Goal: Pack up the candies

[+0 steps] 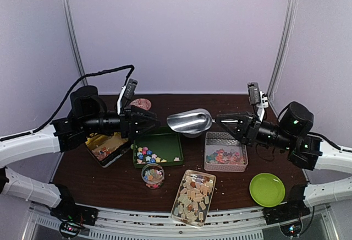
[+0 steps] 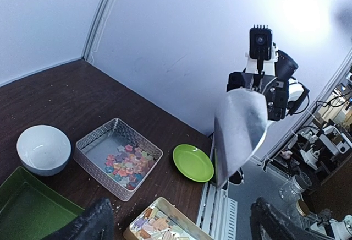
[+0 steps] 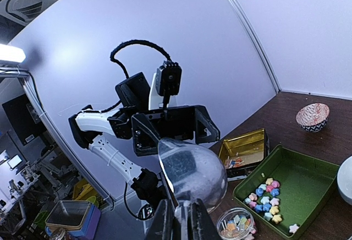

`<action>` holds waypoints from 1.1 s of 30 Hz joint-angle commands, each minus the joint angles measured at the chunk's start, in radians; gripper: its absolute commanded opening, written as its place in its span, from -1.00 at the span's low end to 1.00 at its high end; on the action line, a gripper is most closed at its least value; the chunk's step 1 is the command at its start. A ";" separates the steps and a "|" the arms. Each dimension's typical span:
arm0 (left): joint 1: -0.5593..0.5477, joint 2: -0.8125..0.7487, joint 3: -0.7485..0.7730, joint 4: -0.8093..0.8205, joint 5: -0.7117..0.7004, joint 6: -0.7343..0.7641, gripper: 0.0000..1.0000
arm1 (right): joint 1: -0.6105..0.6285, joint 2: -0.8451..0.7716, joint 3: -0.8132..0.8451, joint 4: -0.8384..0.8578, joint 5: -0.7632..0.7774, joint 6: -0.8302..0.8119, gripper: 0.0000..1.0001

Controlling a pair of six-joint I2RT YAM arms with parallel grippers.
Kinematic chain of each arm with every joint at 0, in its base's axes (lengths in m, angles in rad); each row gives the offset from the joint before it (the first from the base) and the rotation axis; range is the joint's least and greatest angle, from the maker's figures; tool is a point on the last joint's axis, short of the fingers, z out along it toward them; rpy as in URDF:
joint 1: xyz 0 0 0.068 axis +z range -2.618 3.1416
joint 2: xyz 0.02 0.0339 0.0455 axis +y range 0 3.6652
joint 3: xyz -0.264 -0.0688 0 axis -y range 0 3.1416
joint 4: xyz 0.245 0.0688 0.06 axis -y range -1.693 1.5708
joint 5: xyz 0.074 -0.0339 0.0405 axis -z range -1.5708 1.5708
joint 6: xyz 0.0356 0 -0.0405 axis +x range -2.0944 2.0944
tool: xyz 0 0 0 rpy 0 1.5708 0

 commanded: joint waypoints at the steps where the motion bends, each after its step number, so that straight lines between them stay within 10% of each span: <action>1: -0.017 0.029 0.057 0.071 0.037 0.007 0.74 | 0.009 0.012 0.007 0.094 -0.036 0.022 -1.00; 8: -0.063 0.064 0.097 0.087 0.044 0.017 0.60 | 0.013 0.053 0.028 0.102 -0.026 0.046 -1.00; 15: -0.079 0.095 0.128 0.042 0.038 0.043 0.05 | 0.016 0.077 0.028 0.133 -0.022 0.079 -1.00; 26: -0.080 0.051 0.106 -0.040 -0.040 0.115 0.11 | 0.016 0.082 0.028 0.155 -0.024 0.115 -1.00; 33: -0.080 0.028 0.103 -0.052 -0.068 0.141 -0.19 | 0.018 0.098 0.029 0.168 -0.028 0.127 -1.00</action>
